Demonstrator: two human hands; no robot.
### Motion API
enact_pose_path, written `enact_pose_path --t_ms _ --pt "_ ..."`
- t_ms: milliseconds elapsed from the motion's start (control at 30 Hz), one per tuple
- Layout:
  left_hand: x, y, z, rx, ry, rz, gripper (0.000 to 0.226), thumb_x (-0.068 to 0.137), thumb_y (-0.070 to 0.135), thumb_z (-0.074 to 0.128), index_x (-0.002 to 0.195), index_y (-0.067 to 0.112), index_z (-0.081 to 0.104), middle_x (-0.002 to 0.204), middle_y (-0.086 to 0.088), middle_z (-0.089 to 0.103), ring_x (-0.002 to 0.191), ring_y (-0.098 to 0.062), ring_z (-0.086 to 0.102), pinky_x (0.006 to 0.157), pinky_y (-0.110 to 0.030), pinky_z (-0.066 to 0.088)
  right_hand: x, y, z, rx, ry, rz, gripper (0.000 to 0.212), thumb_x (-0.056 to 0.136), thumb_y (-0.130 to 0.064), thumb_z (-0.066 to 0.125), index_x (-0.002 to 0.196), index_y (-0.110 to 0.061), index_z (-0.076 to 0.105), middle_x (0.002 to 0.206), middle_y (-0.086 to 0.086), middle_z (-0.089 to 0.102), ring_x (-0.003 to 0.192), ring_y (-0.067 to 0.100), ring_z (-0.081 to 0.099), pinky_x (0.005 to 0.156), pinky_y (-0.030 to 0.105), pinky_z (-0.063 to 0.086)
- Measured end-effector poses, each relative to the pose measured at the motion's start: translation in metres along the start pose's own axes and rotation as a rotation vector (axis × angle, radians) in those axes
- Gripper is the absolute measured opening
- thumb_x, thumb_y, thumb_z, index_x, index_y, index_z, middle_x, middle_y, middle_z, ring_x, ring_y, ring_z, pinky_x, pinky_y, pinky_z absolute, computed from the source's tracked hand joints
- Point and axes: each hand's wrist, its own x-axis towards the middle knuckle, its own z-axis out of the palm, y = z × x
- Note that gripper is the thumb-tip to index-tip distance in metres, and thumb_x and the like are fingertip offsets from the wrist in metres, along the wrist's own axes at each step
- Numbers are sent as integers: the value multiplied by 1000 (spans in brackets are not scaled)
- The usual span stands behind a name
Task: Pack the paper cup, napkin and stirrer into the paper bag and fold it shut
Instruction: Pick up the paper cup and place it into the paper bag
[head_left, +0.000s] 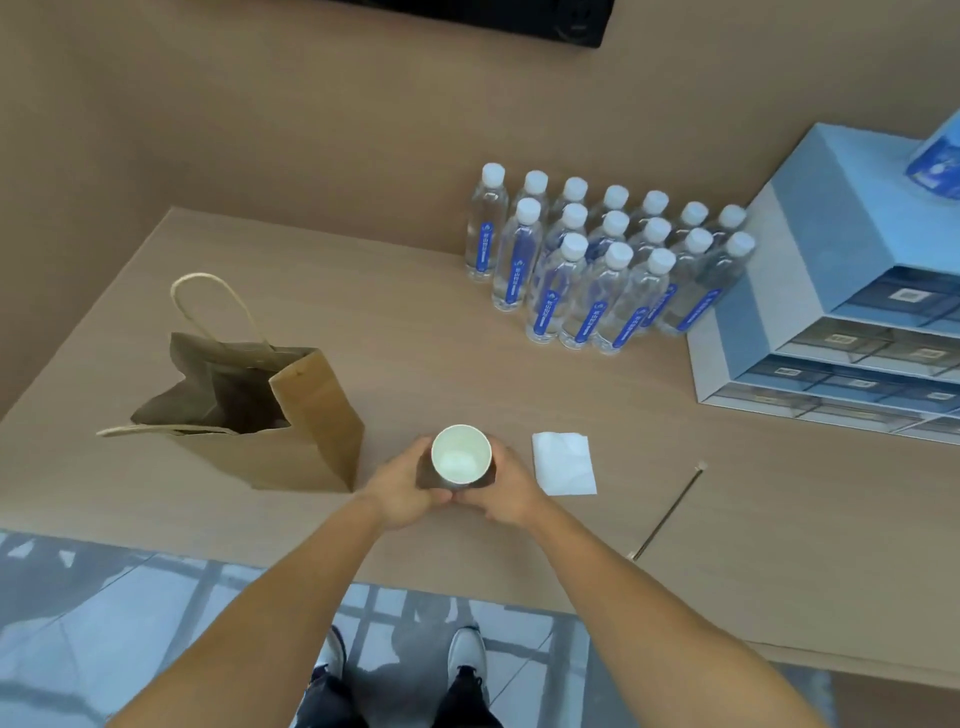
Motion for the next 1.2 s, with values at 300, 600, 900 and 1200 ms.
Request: enact_pose_path --t_ms 300,600,900,1200 --pt "-42 54 -44 -234 5 171 59 83 6 76 135 20 53 128 -4 64 96 -21 63 79 -46 58 -21 -71 -34 67 -114 -110 61 70 -2 82 124 -21 60 97 -3 68 69 4 60 53 12 46" --pt "-163 130 -162 -98 79 422 49 77 26 81 123 27 64 114 3 73 93 -29 74 82 -48 63 -98 -232 -65 -171 -202 -484 51 64 -33 87 109 -39 64 88 -12 72 66 6 67 56 22 54" --pt "-205 101 -244 -12 159 408 42 77 29 81 116 35 67 113 12 74 96 -22 75 90 -47 61 -97 -305 4 -383 -157 -601 68 64 -45 78 119 -44 39 108 -12 61 84 7 63 56 21 48" --pt "-166 35 -254 -25 143 346 27 74 25 79 101 27 74 102 -5 77 79 -20 65 88 -53 55 -55 -292 65 -559 -94 -539 68 60 -40 76 118 -38 40 110 -4 60 98 19 57 70 27 50"
